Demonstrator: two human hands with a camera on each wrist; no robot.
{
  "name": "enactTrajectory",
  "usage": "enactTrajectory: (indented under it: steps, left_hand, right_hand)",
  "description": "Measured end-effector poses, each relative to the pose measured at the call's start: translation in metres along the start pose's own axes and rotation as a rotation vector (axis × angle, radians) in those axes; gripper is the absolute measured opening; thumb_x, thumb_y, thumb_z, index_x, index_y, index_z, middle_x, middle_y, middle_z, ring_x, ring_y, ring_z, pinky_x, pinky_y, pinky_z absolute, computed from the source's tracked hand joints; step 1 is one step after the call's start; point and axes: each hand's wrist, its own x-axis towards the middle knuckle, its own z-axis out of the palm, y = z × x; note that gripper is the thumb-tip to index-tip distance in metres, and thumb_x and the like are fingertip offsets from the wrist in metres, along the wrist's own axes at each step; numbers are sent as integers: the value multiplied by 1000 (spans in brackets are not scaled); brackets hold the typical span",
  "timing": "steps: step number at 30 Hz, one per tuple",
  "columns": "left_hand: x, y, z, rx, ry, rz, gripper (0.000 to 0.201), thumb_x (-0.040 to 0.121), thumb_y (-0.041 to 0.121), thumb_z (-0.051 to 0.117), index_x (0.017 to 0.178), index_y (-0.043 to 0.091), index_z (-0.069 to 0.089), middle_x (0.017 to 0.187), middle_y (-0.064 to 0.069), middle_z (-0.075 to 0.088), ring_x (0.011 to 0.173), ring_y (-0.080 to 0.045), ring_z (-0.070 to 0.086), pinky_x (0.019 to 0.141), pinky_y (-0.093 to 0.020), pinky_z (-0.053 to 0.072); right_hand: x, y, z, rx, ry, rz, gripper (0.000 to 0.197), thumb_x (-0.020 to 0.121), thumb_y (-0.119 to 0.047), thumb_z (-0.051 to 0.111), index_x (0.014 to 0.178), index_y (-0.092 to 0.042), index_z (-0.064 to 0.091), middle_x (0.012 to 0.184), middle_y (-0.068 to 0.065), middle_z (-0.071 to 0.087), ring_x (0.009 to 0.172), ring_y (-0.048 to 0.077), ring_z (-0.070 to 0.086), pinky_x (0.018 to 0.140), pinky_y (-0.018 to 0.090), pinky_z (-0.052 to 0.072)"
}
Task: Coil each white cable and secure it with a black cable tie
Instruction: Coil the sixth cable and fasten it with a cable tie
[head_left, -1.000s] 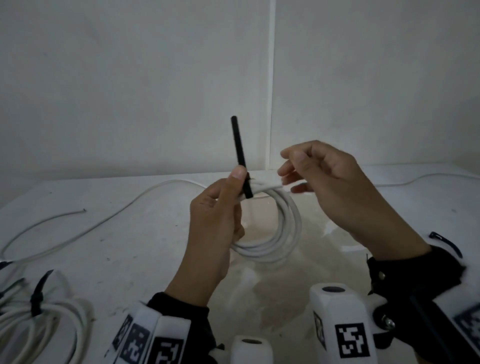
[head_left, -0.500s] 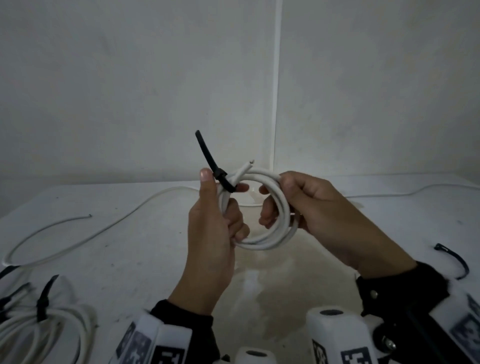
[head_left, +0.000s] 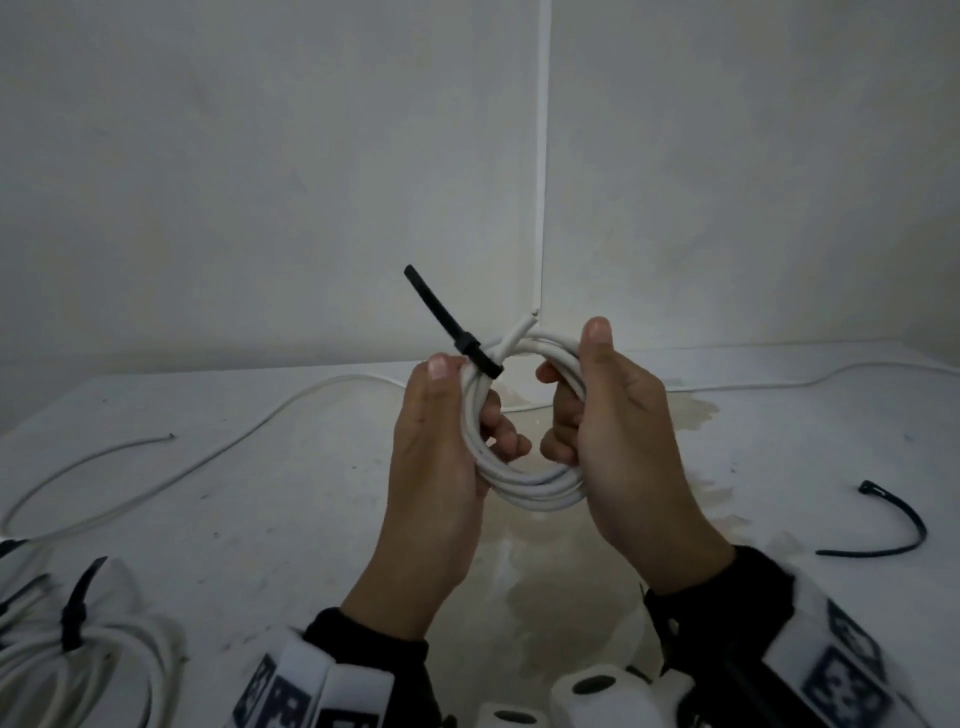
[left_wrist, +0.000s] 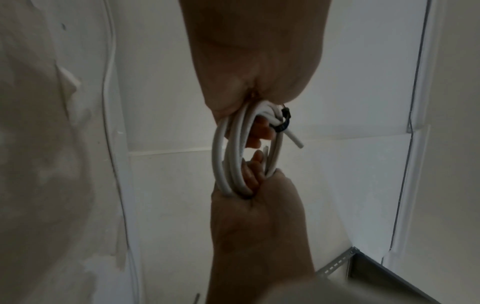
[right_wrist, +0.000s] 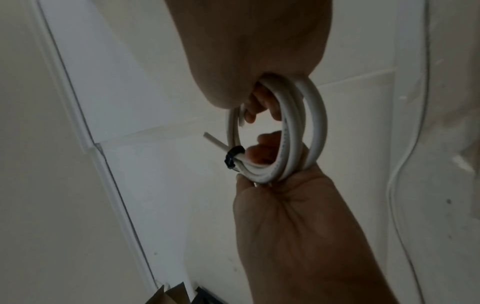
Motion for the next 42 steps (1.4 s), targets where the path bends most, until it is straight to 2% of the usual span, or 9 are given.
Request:
enactTrajectory:
  steps: [7, 10, 13, 20, 27, 30, 34, 37, 42]
  left_hand:
    - [-3, -5, 2, -2, -98, -94, 47, 70, 51, 39, 79, 11, 63, 57, -2, 61, 60, -14, 64, 69, -29, 56]
    - [-3, 1, -1, 63, -172, -98, 46, 73, 49, 36, 78, 12, 62, 58, -1, 61, 62, -14, 64, 71, -29, 55]
    - [-3, 7, 0, 58, -214, -63, 45, 77, 46, 32, 85, 10, 58, 52, 3, 52, 53, -11, 56, 67, -28, 52]
    - [2, 17, -1, 111, -16, 13, 46, 97, 35, 25, 72, 9, 52, 39, 8, 31, 35, -5, 29, 45, -20, 37]
    - [-5, 11, 3, 141, -54, 42, 45, 72, 54, 36, 72, 11, 49, 43, 8, 33, 37, -5, 29, 48, -26, 31]
    - [-4, 14, 1, 129, -69, 19, 40, 83, 46, 36, 74, 10, 49, 44, 7, 33, 36, -5, 28, 40, -20, 32]
    - [0, 21, -5, 193, -64, 63, 38, 96, 34, 30, 77, 9, 51, 44, 9, 30, 36, -4, 26, 37, -17, 31]
    - [0, 24, -6, 235, -87, 88, 37, 95, 34, 29, 79, 10, 53, 44, 10, 32, 36, -3, 28, 38, -16, 33]
    - [-4, 25, -5, 318, -181, 102, 42, 81, 44, 32, 81, 8, 53, 45, 8, 33, 37, -4, 30, 41, -18, 38]
  right_hand:
    - [4, -3, -6, 26, 140, 13, 49, 96, -41, 35, 62, -11, 54, 40, -7, 29, 36, 6, 27, 35, 15, 28]
    - [6, -5, -9, 66, 119, 14, 49, 96, -41, 34, 64, -10, 53, 38, -9, 28, 35, 7, 26, 36, 16, 29]
    - [7, -6, -8, 105, 71, 13, 48, 96, -41, 33, 65, -10, 52, 39, -9, 28, 36, 8, 26, 36, 18, 30]
    - [4, -12, -10, 31, -315, 114, 51, 95, -45, 22, 75, -9, 52, 45, -1, 38, 41, 12, 40, 51, 26, 43]
    - [-1, -8, -4, -120, -266, 2, 46, 96, -43, 21, 68, -11, 40, 51, 2, 31, 39, 7, 34, 41, 14, 38]
    - [1, -7, -6, -124, -317, 31, 47, 94, -45, 23, 70, -10, 44, 50, 1, 35, 39, 7, 37, 42, 13, 38]
    - [-1, -10, -9, -297, -387, -63, 45, 83, -53, 28, 94, -20, 56, 55, -5, 51, 49, 5, 55, 53, 16, 46]
    - [-2, -11, -9, -388, -403, -208, 49, 78, -56, 31, 116, -29, 47, 59, -6, 54, 53, 7, 59, 57, 25, 50]
    - [2, -14, -18, -524, -409, -212, 36, 86, -49, 34, 100, -21, 53, 51, -8, 54, 55, 14, 62, 62, 39, 48]
